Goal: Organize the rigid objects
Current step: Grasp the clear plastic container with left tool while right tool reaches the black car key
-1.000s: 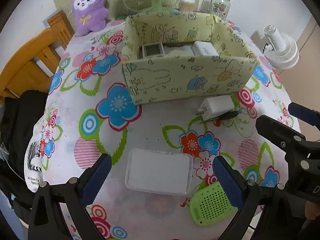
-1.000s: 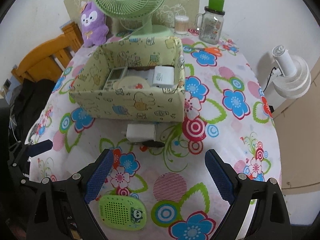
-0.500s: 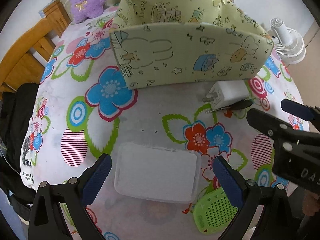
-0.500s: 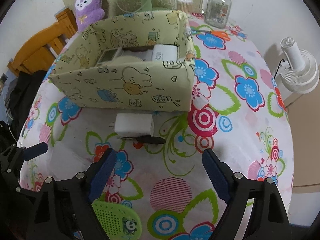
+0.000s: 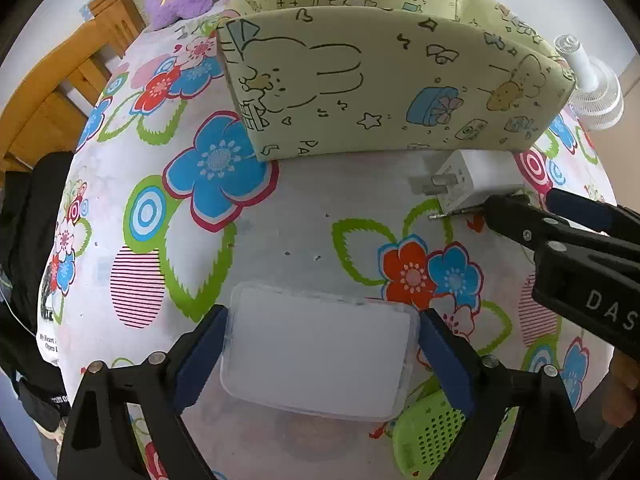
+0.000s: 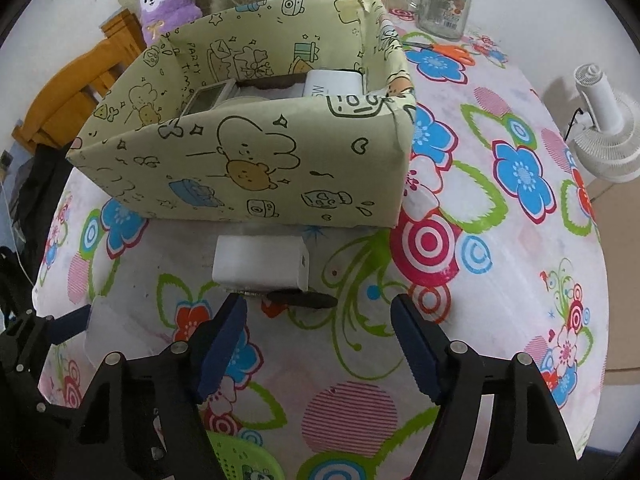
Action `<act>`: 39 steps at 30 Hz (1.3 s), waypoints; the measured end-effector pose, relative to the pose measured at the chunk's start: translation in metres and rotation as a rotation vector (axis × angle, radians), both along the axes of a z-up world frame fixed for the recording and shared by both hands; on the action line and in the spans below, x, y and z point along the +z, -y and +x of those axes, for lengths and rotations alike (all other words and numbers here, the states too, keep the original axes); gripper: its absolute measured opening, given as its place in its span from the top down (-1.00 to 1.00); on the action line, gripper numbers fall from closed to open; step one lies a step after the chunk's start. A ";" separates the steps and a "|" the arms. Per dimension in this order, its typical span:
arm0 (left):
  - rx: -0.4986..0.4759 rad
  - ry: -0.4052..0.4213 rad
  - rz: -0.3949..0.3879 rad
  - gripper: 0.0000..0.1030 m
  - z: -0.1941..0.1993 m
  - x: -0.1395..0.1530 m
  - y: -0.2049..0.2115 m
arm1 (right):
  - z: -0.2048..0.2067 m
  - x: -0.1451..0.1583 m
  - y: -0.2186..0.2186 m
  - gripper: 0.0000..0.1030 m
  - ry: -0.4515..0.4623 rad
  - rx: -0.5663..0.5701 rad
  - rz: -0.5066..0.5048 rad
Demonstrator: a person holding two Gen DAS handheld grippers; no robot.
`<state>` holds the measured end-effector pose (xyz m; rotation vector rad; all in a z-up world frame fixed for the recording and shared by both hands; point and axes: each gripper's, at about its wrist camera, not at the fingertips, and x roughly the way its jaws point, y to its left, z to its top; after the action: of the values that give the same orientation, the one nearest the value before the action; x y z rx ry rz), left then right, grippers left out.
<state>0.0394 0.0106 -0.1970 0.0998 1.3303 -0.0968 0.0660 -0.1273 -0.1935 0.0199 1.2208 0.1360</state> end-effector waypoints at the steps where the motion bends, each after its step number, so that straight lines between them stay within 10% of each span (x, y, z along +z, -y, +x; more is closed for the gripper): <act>1: 0.001 -0.003 0.000 -0.78 0.002 -0.001 0.000 | 0.001 -0.001 -0.001 -0.42 -0.001 0.002 0.001; 27: -0.016 0.005 -0.042 -0.72 0.022 -0.009 0.010 | 0.005 -0.017 -0.019 0.49 -0.038 0.066 0.020; 39: -0.039 -0.001 -0.053 -0.72 0.029 0.001 0.006 | -0.015 -0.010 -0.025 0.42 -0.067 0.069 0.027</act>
<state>0.0682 0.0041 -0.1963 0.0802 1.3261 -0.1651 0.0514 -0.1027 -0.2037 0.0061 1.2871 0.2135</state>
